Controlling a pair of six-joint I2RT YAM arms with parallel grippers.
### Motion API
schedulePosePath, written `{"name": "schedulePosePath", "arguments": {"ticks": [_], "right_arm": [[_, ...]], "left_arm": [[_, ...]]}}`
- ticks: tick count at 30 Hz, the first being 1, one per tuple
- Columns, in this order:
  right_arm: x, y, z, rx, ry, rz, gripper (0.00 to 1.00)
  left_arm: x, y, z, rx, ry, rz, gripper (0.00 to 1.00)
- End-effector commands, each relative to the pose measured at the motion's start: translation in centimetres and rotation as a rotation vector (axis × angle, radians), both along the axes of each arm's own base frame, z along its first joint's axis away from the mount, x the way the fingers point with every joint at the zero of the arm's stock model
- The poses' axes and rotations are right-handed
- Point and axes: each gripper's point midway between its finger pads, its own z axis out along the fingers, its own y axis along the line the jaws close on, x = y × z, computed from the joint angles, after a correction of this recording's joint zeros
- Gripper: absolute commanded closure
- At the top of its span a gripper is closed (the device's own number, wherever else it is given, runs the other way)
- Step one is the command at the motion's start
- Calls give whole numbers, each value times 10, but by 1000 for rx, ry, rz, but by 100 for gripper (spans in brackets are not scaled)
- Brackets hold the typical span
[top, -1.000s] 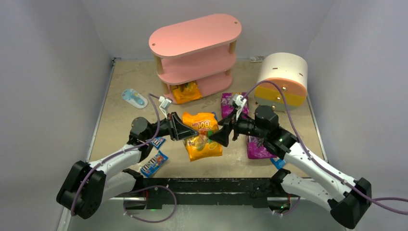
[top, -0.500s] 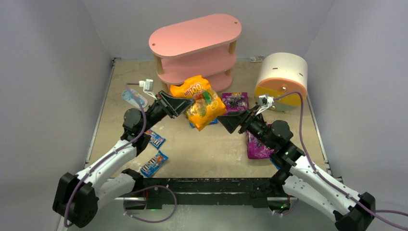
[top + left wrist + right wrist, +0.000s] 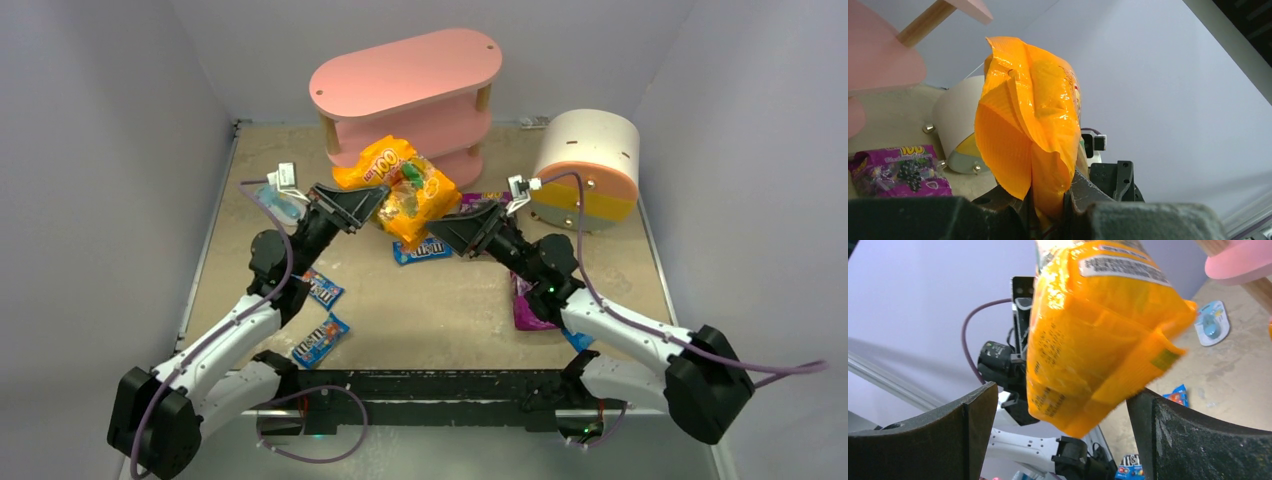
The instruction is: Place and organize the candy bags onto the shelf
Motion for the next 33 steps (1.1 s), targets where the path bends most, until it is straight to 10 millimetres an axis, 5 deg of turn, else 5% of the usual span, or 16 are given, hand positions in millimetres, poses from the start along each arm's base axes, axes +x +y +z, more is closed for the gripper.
{"name": "schedulePosePath", "arguments": {"ticks": [1,13,22,25,33], "right_arm": [[-19,0,65,193,-141,89,2],[29,14,46,135,9,-41,2],[34,25,37,168,49,-3,3],[28,23,48,217,10,26,15],[9,10,81,355,-61,84,57]], "left_arm": [[-17,5,43,-161,-114,-62,100],[-35,7,53,-216,-152,-115,100],[-43,8,64,-218,-191,-125,100],[-39,6,64,-191,-182,-108,100],[-12,-1,23,-84,-65,-35,100]]}}
